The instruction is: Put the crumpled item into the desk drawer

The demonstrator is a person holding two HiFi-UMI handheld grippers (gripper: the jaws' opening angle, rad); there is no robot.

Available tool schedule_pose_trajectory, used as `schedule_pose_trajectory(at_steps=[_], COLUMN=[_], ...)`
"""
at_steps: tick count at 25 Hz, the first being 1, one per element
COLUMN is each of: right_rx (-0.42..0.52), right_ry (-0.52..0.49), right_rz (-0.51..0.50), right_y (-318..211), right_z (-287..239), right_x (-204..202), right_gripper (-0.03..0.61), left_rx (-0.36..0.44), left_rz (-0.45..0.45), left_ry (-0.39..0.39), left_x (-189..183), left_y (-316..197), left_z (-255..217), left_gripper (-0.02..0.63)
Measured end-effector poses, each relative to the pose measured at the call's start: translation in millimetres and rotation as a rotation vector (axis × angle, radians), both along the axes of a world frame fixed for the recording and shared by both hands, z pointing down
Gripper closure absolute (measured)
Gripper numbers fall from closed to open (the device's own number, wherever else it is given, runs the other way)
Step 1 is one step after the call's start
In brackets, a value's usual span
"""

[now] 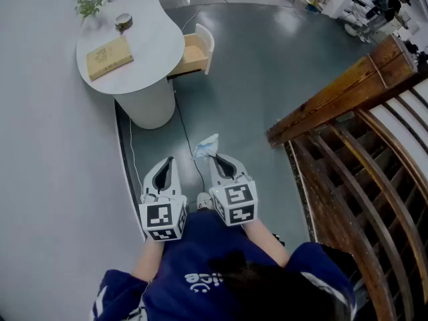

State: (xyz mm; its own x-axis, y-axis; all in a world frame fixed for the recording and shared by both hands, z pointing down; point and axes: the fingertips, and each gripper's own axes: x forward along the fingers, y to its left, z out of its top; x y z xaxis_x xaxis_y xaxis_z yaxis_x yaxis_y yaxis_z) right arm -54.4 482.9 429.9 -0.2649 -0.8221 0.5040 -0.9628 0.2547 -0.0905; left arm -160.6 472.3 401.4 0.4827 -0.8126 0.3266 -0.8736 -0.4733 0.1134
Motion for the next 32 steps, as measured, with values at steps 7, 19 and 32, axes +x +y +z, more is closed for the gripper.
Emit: schedule_pose_trajectory(at_steps=[7, 19, 32], right_rx=[0.004, -0.017, -0.018], right_ry=[0.01, -0.043, -0.029], right_rz=[-0.016, -0.059, -0.021], right_y=[-8, -12, -53], right_z=[1, 10, 17], right_x=[11, 40, 50], right_gripper=[0.566, 0.566, 0.566], left_rx=[-0.001, -0.032, -0.037], left_rz=[-0.013, -0.065, -0.013], left_ry=[0.002, 0.016, 0.048], left_x=[13, 40, 53], left_y=[-7, 0, -50], left_z=[1, 14, 26], left_gripper=[0.609, 0.609, 0.609])
